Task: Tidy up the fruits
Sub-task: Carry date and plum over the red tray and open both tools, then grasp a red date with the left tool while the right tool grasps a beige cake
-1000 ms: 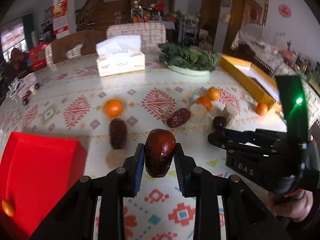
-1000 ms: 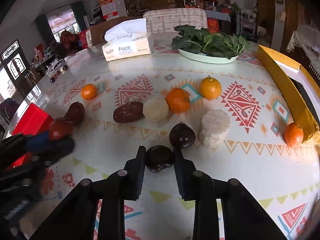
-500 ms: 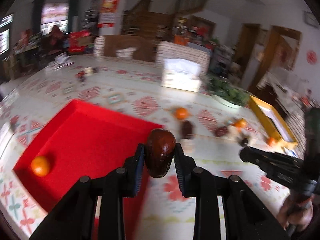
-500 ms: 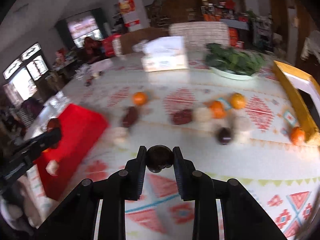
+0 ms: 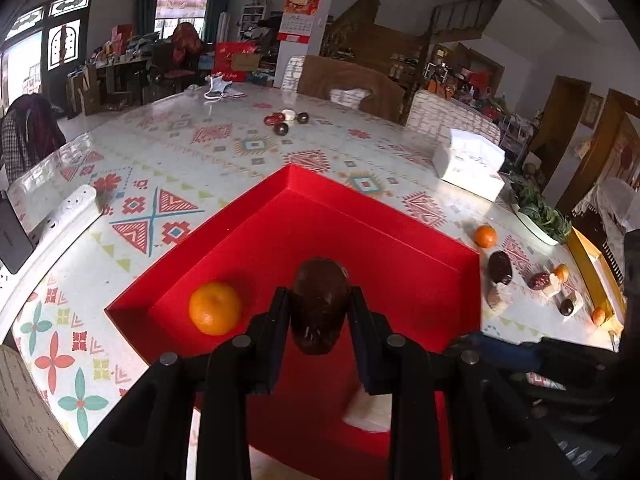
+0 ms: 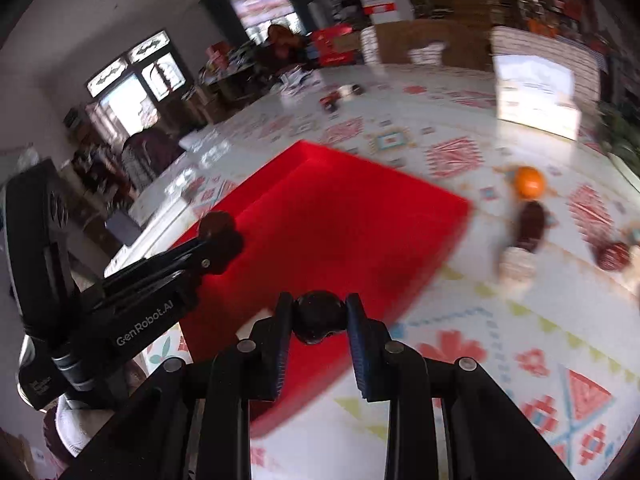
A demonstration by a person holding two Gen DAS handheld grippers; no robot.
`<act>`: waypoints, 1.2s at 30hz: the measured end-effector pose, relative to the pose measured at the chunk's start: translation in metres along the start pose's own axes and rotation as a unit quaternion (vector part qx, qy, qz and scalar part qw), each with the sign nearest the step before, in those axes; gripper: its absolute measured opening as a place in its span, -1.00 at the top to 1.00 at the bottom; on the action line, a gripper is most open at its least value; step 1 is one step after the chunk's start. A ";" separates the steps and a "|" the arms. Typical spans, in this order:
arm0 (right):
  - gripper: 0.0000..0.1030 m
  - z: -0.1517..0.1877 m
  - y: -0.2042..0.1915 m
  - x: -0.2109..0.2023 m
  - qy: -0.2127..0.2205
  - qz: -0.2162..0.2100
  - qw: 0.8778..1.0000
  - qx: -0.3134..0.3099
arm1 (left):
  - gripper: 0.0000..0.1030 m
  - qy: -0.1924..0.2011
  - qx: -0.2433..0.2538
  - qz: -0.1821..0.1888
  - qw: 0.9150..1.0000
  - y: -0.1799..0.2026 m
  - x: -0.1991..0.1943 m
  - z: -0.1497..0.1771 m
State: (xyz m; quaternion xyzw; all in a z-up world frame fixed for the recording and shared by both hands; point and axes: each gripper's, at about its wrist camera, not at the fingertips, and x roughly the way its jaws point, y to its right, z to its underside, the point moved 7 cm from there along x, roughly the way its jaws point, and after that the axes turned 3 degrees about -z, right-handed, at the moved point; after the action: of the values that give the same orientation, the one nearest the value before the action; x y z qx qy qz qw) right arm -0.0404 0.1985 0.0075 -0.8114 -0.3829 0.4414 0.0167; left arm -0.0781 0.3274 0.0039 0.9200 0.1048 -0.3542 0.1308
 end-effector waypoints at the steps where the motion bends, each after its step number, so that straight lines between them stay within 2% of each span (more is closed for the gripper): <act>1: 0.43 0.000 -0.001 0.007 -0.006 0.002 1.000 -0.004 | 0.45 -0.001 -0.001 0.001 1.000 -0.002 0.001 0.000; 8: 0.40 0.006 -0.014 0.041 -0.025 0.016 0.999 -0.024 | 0.41 -0.007 -0.016 0.003 1.000 -0.011 0.009 -0.003; 14: 0.37 0.004 -0.016 0.040 -0.021 0.017 0.999 -0.030 | -0.02 0.008 -0.018 0.005 1.000 -0.005 -0.002 -0.009; 16: 0.21 0.004 -0.016 0.037 -0.018 0.014 0.999 -0.029 | -0.08 0.014 -0.017 0.002 1.000 -0.001 -0.009 -0.012; 18: 0.15 0.005 -0.016 0.030 -0.011 0.012 0.999 -0.029 | -0.10 0.022 -0.015 0.000 1.000 0.002 -0.017 -0.015; 21: 0.12 0.003 -0.015 0.016 0.004 0.013 1.000 -0.027 | -0.11 0.032 -0.012 -0.001 0.999 0.010 -0.028 -0.017; 27: -0.12 0.005 0.003 -0.029 0.052 0.029 0.998 -0.016 | -0.22 0.055 0.012 0.011 0.998 0.043 -0.056 -0.020; 29: -0.22 0.009 0.013 -0.050 0.077 0.048 0.996 -0.018 | -0.25 0.061 0.020 0.020 0.998 0.057 -0.063 -0.020; 31: -0.55 0.013 0.025 -0.070 0.104 0.077 0.991 -0.022 | -0.31 0.065 0.031 0.030 0.997 0.075 -0.070 -0.018; 33: -0.71 0.018 0.044 -0.091 0.122 0.109 0.986 -0.020 | -0.36 0.066 0.046 0.046 0.996 0.097 -0.074 -0.015; 36: -0.71 0.028 0.086 -0.120 0.122 0.134 0.983 0.014 | -0.37 0.057 0.065 0.071 0.994 0.127 -0.071 -0.008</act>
State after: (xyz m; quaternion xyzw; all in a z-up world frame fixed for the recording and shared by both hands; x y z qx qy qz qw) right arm -0.0465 0.0528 0.0437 -0.9028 -0.2593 0.3427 0.0157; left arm -0.0888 0.2028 0.0792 0.9503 0.0233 -0.2974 0.0895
